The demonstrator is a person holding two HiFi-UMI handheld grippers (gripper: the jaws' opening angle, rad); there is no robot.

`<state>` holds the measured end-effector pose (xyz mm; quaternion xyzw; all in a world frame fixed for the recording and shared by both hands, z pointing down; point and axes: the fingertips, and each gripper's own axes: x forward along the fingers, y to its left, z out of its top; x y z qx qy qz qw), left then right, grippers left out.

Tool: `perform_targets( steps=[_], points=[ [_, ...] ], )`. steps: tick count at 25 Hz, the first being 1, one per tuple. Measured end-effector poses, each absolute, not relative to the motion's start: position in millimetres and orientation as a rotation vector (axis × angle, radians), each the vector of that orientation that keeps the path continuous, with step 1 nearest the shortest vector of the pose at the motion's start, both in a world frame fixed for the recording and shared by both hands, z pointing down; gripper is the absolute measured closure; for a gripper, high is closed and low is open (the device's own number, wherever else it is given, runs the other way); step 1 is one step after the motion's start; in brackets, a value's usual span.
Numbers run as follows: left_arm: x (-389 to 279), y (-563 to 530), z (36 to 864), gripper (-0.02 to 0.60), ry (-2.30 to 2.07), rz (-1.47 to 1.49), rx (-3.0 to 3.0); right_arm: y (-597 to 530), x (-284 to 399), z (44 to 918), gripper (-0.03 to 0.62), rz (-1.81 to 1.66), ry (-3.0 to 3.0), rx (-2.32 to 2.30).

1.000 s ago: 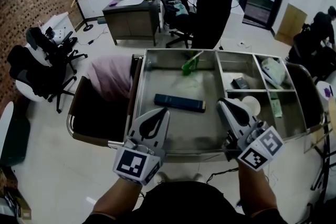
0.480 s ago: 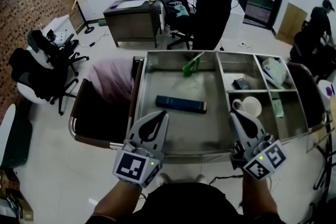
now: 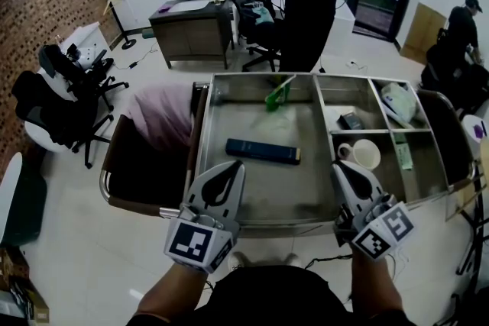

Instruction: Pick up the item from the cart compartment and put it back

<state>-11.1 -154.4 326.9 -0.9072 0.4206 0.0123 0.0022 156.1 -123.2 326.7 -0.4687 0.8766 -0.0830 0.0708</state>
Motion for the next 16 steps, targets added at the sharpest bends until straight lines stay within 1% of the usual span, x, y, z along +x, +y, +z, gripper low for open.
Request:
perform_targets(
  steps=[16],
  points=[
    [-9.4,-156.2,326.2,0.581,1.316,0.051,-2.853,-125.8,157.7,326.6,0.582,-0.246,2.632,-1.424]
  ],
)
